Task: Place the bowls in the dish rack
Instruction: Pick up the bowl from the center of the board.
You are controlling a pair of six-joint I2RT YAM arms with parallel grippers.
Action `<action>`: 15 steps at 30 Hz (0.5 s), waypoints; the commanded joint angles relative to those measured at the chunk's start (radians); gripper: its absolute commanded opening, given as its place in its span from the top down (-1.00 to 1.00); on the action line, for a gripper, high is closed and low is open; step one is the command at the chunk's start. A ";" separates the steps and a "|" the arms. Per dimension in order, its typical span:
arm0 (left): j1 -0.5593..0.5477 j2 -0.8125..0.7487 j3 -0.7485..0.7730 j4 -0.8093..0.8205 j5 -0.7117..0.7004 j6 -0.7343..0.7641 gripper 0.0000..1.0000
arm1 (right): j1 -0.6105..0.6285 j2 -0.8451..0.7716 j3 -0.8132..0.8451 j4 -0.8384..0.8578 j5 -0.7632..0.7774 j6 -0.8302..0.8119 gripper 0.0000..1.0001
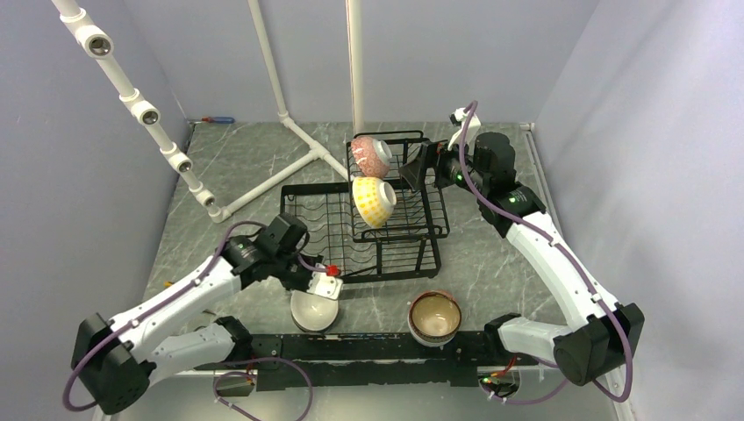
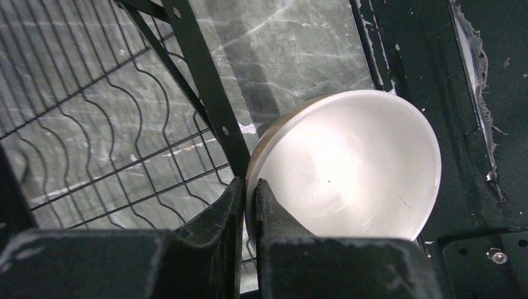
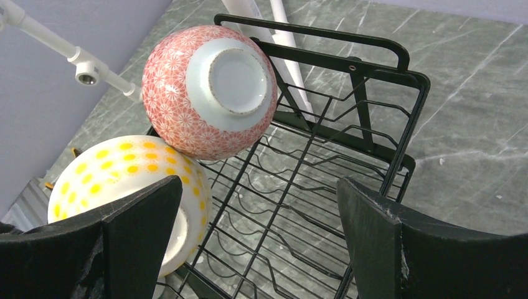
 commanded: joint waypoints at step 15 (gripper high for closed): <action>-0.006 -0.310 0.081 0.177 0.070 -0.360 0.95 | -0.004 -0.057 0.008 0.114 -0.114 0.041 -0.99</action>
